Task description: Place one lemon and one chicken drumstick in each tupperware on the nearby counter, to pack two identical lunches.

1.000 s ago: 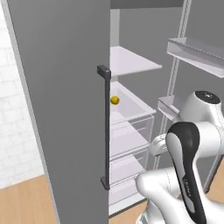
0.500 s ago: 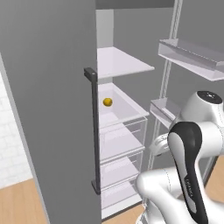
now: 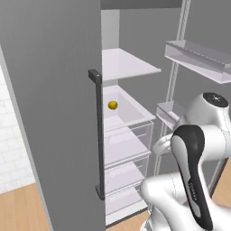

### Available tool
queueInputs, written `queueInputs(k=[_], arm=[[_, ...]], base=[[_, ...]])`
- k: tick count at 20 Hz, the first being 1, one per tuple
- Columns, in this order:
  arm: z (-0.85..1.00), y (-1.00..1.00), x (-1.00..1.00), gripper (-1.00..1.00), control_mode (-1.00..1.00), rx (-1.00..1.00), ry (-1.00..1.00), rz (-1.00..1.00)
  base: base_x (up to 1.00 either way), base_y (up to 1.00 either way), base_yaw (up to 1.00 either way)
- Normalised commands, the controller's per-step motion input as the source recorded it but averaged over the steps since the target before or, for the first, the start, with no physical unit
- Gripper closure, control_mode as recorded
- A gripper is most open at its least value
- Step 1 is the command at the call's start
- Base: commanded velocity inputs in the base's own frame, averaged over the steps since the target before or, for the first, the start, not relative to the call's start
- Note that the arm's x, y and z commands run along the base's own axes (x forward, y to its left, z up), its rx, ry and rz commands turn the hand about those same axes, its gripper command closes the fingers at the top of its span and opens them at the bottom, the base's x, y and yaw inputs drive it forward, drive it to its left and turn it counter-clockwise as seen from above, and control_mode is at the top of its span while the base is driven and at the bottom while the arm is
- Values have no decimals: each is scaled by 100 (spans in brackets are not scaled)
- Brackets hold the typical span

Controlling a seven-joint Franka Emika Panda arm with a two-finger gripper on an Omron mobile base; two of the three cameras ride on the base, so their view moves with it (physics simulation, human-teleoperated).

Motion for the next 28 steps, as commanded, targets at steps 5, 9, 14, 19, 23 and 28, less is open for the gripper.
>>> queueInputs(k=[5,9,14,19,23,28], arm=[[0,0,88,-100,-100,0,-21,0],[0,0,91,-100,-100,0,-12,0],[0,0,75,-100,-100,0,-1,0],[0,13,90,-100,-100,2,0,0],[0,16,98,-100,-100,2,0,0],[-5,3,89,-100,-100,4,0,0]], base=[[0,0,0],[0,0,0],[0,0,0],[0,0,0],[0,0,0],[0,0,0]])
